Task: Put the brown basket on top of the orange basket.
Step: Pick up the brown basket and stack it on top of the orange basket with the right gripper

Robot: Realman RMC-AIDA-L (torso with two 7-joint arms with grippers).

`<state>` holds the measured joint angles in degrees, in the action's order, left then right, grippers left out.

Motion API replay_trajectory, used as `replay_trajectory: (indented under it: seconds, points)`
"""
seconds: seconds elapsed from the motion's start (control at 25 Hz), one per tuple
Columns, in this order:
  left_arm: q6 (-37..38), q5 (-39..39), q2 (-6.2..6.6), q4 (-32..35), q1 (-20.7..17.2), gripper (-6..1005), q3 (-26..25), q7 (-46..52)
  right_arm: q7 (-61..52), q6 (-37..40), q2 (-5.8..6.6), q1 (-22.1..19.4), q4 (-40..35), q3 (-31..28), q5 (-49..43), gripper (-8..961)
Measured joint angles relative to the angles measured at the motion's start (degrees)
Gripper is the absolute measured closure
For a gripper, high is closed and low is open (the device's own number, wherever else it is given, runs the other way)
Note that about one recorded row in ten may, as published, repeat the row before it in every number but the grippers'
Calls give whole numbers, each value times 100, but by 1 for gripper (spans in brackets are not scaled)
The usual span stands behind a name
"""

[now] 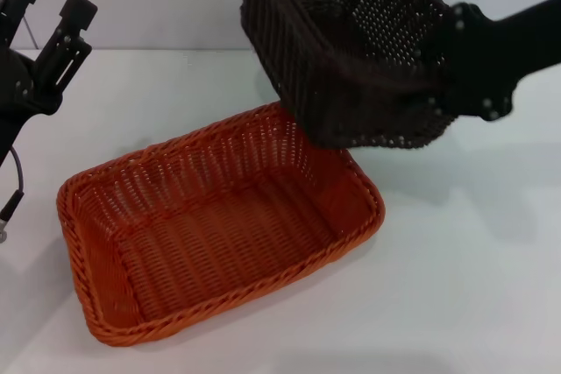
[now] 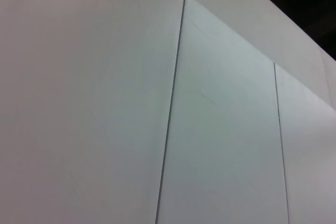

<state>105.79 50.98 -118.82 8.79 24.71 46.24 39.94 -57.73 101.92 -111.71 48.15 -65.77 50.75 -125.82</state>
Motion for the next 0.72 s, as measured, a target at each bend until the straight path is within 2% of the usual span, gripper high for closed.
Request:
replay_trajectory:
  seconds: [0.04, 0.16, 0.44, 0.6, 0.72]
  points:
    - [1, 0, -1, 0, -3, 202, 0, 0, 15, 261, 59, 19, -24, -14, 28, 795]
    - [3, -1, -7, -3, -3, 202, -1, -3, 17, 487, 129, 49, -31, -57, 128, 795]
    - [3, -11, -9, -53, 67, 202, -1, -4, 18, 768, 129, 70, -80, -55, 202, 795]
    - [3, -15, -8, -53, 88, 202, -1, -4, -128, 880, 52, 151, -124, -22, 201, 795]
    - [3, -32, -3, -53, 96, 202, -1, -4, -549, 608, -145, 202, -311, -29, 100, 796]
